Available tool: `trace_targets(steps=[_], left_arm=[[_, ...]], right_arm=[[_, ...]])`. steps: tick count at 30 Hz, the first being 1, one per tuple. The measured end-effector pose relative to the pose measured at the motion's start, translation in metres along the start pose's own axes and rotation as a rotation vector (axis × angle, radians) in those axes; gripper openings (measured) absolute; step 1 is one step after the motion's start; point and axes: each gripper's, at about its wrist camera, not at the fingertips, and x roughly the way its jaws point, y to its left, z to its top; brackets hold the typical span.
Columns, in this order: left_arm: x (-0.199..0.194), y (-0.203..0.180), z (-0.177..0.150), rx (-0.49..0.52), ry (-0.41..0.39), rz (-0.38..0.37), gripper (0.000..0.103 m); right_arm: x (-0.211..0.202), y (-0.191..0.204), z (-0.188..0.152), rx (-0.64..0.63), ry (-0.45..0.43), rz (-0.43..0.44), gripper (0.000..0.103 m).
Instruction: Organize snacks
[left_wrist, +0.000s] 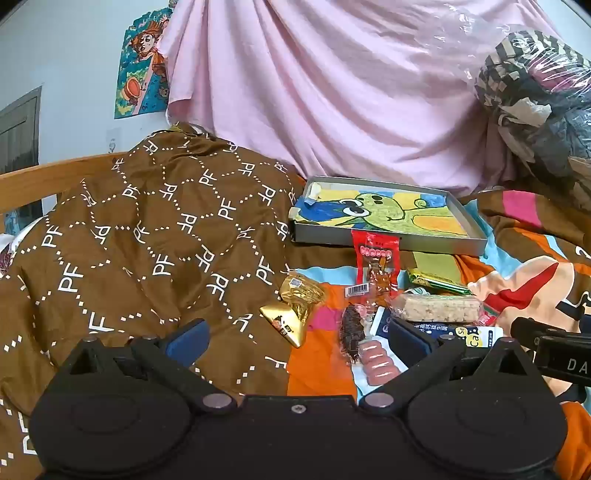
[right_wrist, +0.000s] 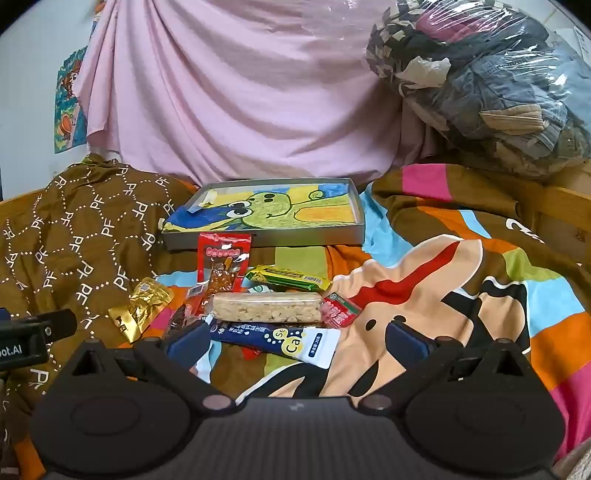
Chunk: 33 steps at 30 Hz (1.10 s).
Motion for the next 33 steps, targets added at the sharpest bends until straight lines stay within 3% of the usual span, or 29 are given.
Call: trace_targets(steps=[33], left_arm=[[0.0003,-0.0034,0.0003,-0.006,-0.01,-0.008,0.102]], right_arm=[[0.0001,-0.0012,0.0008,0.0,0.001,0.001,0.103]])
